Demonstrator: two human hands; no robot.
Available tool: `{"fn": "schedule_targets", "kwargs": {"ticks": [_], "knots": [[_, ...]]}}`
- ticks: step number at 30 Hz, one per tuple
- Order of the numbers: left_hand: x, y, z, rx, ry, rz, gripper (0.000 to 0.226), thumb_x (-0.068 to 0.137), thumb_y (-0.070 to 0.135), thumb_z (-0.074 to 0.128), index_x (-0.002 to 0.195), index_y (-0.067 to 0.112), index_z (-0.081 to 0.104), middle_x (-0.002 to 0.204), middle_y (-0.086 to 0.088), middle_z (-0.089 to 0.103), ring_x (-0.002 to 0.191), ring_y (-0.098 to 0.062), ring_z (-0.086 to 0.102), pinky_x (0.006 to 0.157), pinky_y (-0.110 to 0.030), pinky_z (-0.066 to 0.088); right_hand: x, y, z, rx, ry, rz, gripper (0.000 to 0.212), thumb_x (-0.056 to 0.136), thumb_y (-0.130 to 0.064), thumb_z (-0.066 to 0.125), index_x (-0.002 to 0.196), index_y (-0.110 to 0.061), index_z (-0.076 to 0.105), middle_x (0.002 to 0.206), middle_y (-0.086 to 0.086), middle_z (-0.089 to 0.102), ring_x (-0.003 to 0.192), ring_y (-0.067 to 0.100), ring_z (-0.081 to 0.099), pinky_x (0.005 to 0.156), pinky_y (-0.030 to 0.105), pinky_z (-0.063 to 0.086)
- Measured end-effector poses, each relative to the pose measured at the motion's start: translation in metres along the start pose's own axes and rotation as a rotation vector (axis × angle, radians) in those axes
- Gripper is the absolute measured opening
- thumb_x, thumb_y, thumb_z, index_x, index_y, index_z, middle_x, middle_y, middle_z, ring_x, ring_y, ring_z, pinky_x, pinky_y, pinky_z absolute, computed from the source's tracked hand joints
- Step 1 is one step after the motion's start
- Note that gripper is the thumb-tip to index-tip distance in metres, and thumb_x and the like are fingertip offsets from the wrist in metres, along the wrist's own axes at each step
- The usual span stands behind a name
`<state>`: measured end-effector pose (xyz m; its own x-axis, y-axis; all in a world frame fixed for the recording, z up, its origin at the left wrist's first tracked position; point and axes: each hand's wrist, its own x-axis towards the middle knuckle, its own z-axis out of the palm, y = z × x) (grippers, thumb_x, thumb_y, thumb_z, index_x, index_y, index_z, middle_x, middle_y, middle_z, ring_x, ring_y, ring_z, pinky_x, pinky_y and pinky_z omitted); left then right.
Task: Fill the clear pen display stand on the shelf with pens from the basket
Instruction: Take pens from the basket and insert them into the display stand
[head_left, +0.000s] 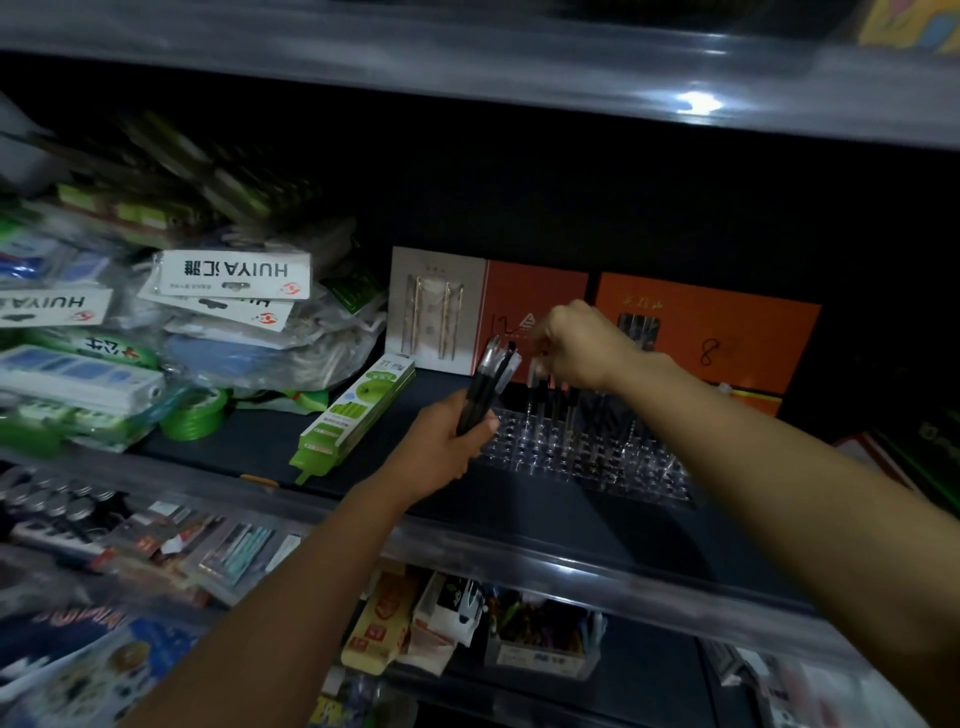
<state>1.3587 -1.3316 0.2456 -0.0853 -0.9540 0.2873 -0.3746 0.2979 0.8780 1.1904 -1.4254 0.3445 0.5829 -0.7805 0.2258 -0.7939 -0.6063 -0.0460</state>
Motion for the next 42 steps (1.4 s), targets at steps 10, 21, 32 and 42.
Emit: {"fn": "schedule_targets", "kwargs": {"ticks": [10,21,32,42], "knots": [[-0.004,0.008,0.001,0.086,0.044,0.019,0.011,0.093,0.018,0.057,0.085,0.012,0.051,0.060,0.002,0.050,0.041,0.001,0.047,0.044,-0.017,0.040,-0.037,-0.029,-0.043,0.445,0.025,-0.112,0.019,0.084,0.000,0.062,0.092,-0.016,0.069,0.077,-0.003,0.069,0.069,0.008,0.068,0.061,0.024,0.056],[-0.008,0.011,0.001,0.189,0.077,0.002,0.016,0.090,0.024,0.059,0.085,0.010,0.053,0.063,0.001,0.053,0.050,-0.009,0.048,0.053,-0.029,0.043,-0.044,-0.038,-0.049,0.515,0.001,0.015,0.004,0.083,-0.007,0.072,0.084,-0.008,0.068,0.067,0.001,0.064,0.054,0.009,0.059,0.051,0.023,0.049],[-0.013,-0.007,-0.024,0.308,0.121,-0.096,0.019,0.093,0.026,0.056,0.092,0.007,0.054,0.061,-0.001,0.053,0.050,-0.010,0.048,0.048,-0.024,0.038,-0.026,-0.017,-0.066,0.589,0.237,0.158,0.007,0.082,-0.003,0.067,0.081,-0.010,0.068,0.070,-0.001,0.061,0.062,0.007,0.052,0.059,0.020,0.044],[-0.003,-0.005,-0.023,0.319,0.129,-0.059,0.023,0.094,0.029,0.054,0.095,0.006,0.054,0.066,-0.004,0.054,0.051,-0.008,0.047,0.048,-0.021,0.034,-0.011,-0.016,-0.039,0.236,0.143,0.088,0.006,0.084,-0.001,0.060,0.086,-0.004,0.065,0.084,0.011,0.067,0.080,0.023,0.063,0.068,0.031,0.051]]}}
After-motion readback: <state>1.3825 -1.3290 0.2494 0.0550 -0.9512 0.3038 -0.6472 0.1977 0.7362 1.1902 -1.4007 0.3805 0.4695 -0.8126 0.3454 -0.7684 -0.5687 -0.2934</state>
